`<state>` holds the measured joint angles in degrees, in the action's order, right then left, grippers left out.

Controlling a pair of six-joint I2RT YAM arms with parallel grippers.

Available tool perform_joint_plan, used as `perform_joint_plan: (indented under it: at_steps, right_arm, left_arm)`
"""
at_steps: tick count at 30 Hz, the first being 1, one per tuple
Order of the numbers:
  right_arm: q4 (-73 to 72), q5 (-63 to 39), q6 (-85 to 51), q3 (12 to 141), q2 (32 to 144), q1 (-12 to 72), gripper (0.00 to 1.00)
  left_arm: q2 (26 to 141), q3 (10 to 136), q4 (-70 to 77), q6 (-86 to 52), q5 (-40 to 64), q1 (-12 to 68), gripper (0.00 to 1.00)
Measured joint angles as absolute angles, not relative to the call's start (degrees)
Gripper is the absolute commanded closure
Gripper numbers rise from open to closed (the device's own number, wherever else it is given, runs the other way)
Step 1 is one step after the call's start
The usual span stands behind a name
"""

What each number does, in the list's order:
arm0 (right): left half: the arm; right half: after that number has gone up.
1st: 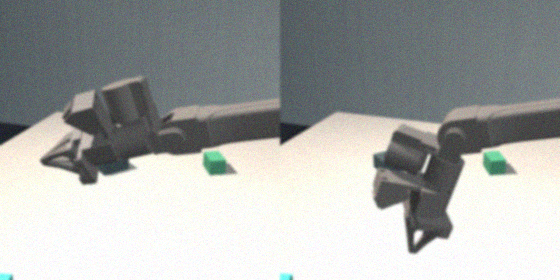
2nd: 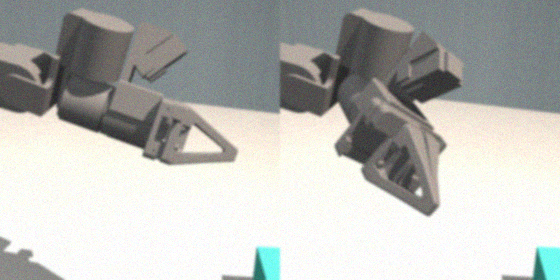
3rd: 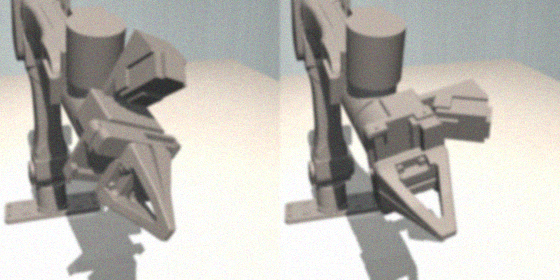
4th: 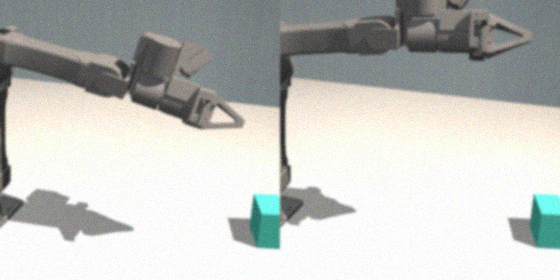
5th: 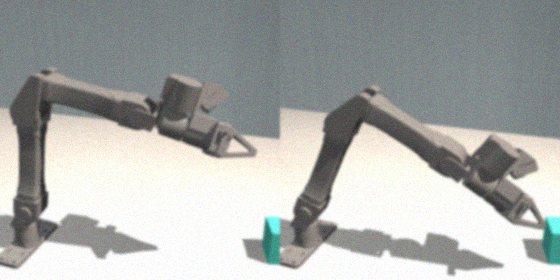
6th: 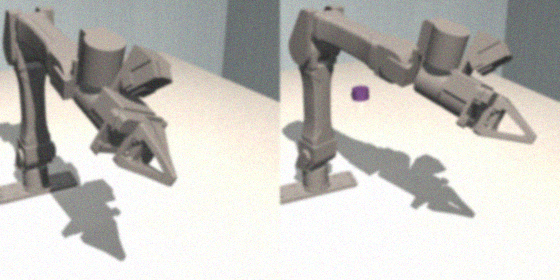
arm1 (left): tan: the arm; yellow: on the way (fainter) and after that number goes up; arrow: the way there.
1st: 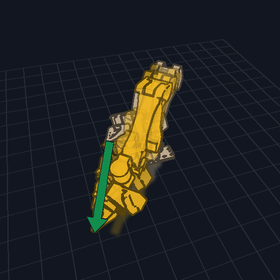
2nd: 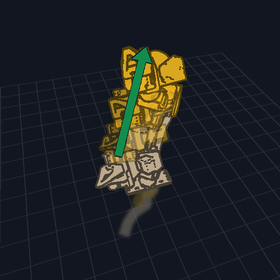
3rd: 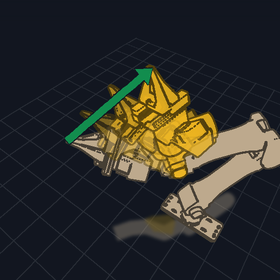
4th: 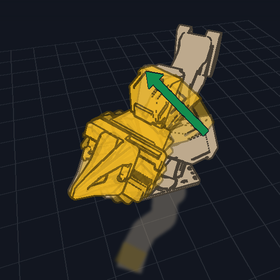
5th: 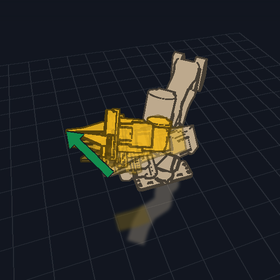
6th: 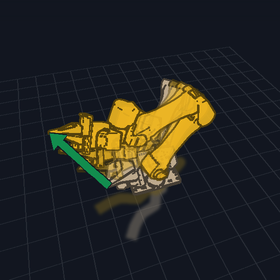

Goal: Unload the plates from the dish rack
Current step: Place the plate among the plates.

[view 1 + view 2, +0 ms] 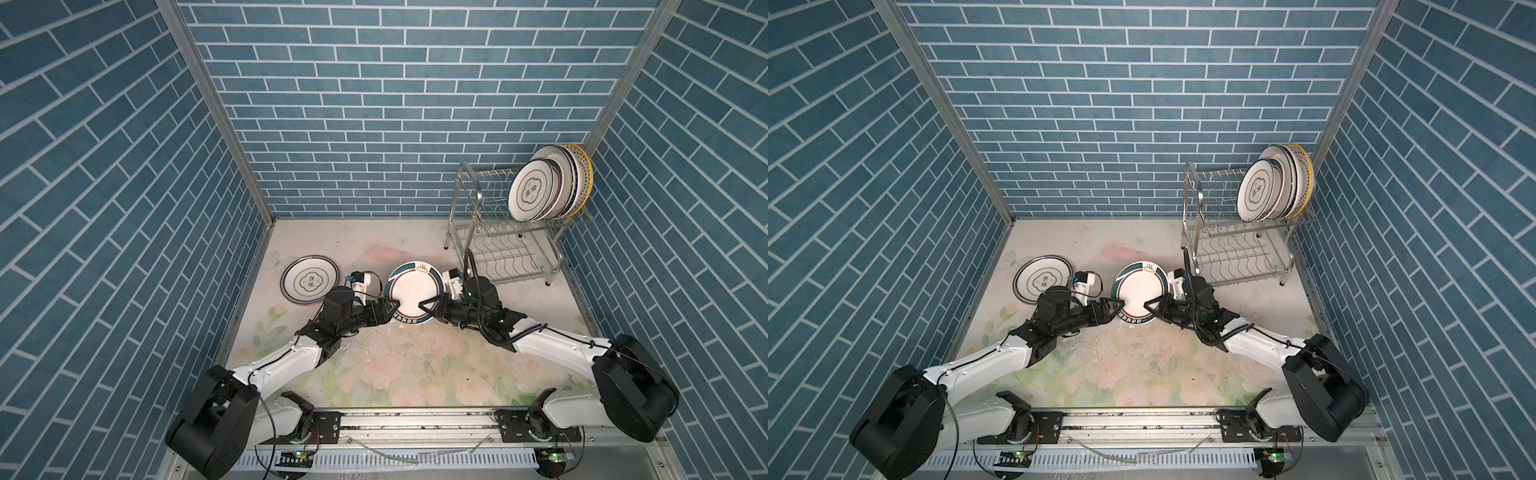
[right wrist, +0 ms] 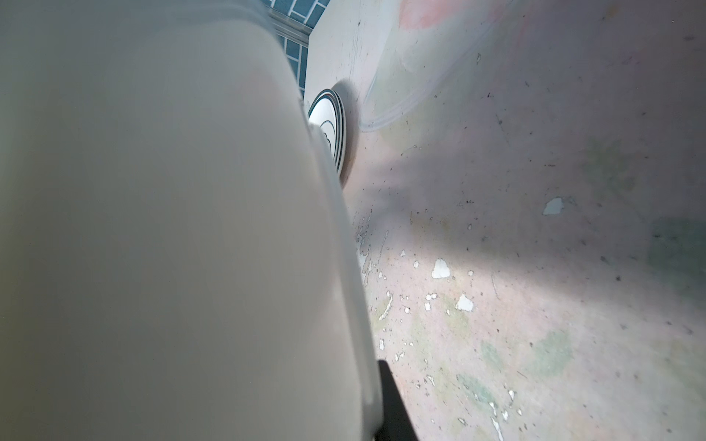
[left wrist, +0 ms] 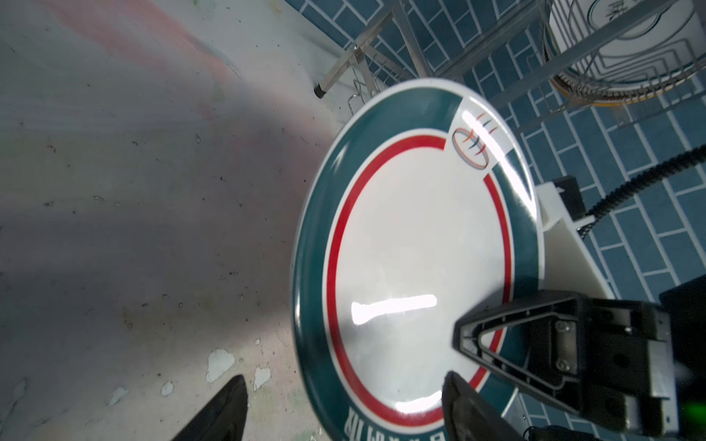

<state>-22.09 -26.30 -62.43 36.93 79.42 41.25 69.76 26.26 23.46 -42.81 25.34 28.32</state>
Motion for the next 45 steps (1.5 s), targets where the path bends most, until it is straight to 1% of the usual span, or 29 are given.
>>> perform_joint_plan:
  at_steps: [7, 13, 14, 16, 17, 18, 19, 22, 24, 25, 27, 28, 30, 32, 35, 39, 45]
  right_arm:
    - [-27.3, -26.8, -64.3, 39.4, 83.2, 42.1, 1.0]
    - [-30.1, -27.5, -65.8, 42.3, 87.2, 42.4, 1.0]
    - [-30.5, -27.7, -65.9, 42.8, 87.9, 42.4, 1.0]
    - [-31.8, -28.2, -66.5, 43.6, 89.2, 42.4, 1.0]
    - [-32.3, -28.4, -66.8, 44.0, 90.0, 42.4, 0.99]
    - [-32.9, -28.6, -67.3, 44.3, 90.6, 42.4, 0.96]
    - [-33.5, -28.7, -68.1, 44.6, 91.4, 42.2, 0.92]
    - [-35.9, -30.0, -69.8, 45.9, 93.4, 41.6, 0.88]
    - [-36.6, -30.3, -69.9, 47.2, 94.5, 41.6, 0.87]
    - [-36.7, -30.4, -70.0, 47.6, 95.0, 41.6, 0.87]
    - [-36.9, -30.4, -70.2, 48.2, 96.0, 41.5, 0.84]
    - [-36.9, -30.4, -70.3, 48.3, 96.5, 41.5, 0.79]
    - [-36.8, -30.0, -70.5, 48.4, 97.3, 41.4, 0.67]
    - [-36.7, -30.0, -70.3, 48.4, 97.8, 41.5, 0.55]
    - [-35.5, -30.1, -69.5, 48.8, 97.8, 41.7, 0.45]
    - [-30.9, -29.6, -67.0, 49.5, 96.6, 42.3, 0.38]
    - [-21.8, -27.0, -62.0, 50.8, 91.3, 42.7, 0.36]
  left_arm:
    - [74.7, 26.3, 30.7, -45.2, 27.7, 26.1, 0.49]
    - [74.9, 26.2, 34.0, -46.2, 30.0, 24.1, 0.58]
    - [74.8, 26.2, 34.6, -46.4, 30.5, 23.6, 0.6]
    - [74.8, 26.0, 35.1, -46.6, 31.1, 22.5, 0.69]
    - [74.8, 25.9, 35.5, -46.9, 31.6, 21.8, 0.75]
    - [74.8, 25.8, 35.7, -47.4, 31.9, 21.2, 0.82]
    - [74.8, 25.7, 36.3, -48.6, 32.6, 20.2, 0.85]
    - [75.0, 25.7, 38.7, -51.7, 34.2, 18.0, 0.87]
    - [75.6, 25.7, 40.0, -52.7, 34.8, 17.1, 0.88]
    - [76.0, 25.7, 40.6, -52.9, 34.9, 16.8, 0.94]
    - [76.8, 25.8, 41.3, -53.1, 35.1, 16.5, 0.97]
    - [77.3, 25.8, 41.5, -53.1, 35.2, 16.4, 0.98]
    - [77.9, 25.9, 41.5, -52.6, 35.4, 16.5, 1.0]
    - [78.4, 25.9, 41.0, -52.0, 35.6, 16.4, 1.0]
    - [78.3, 25.9, 40.4, -51.5, 36.0, 16.1, 1.0]
    - [76.3, 26.0, 37.8, -50.3, 37.2, 14.5, 1.0]
    - [70.8, 26.0, 31.8, -48.3, 39.1, 9.5, 1.0]
